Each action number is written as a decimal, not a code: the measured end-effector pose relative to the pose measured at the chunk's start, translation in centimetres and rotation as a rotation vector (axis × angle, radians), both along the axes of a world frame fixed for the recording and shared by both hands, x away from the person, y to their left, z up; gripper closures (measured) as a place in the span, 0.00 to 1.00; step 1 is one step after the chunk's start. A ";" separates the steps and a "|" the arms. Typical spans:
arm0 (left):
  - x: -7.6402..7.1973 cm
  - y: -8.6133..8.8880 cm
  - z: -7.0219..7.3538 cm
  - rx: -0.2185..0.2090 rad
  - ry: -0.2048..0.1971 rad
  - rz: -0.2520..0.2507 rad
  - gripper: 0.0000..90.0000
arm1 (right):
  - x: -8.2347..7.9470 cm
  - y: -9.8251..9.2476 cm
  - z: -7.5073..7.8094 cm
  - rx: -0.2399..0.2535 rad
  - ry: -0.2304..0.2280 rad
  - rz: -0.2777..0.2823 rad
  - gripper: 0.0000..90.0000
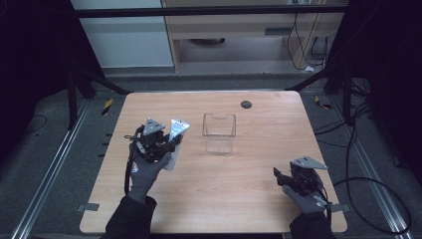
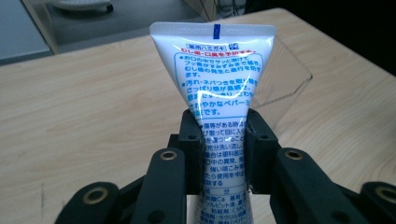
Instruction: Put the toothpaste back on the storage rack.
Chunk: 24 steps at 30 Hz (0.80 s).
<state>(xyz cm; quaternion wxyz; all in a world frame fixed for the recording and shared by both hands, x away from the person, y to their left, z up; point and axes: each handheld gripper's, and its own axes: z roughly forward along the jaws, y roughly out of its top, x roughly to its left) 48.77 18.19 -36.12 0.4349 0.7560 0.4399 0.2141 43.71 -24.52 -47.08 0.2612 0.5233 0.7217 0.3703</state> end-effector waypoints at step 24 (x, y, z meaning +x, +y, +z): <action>3.8 -3.3 1.7 -0.130 -0.129 0.050 0.80 | 0.3 0.3 -0.2 0.008 -0.004 0.002 0.37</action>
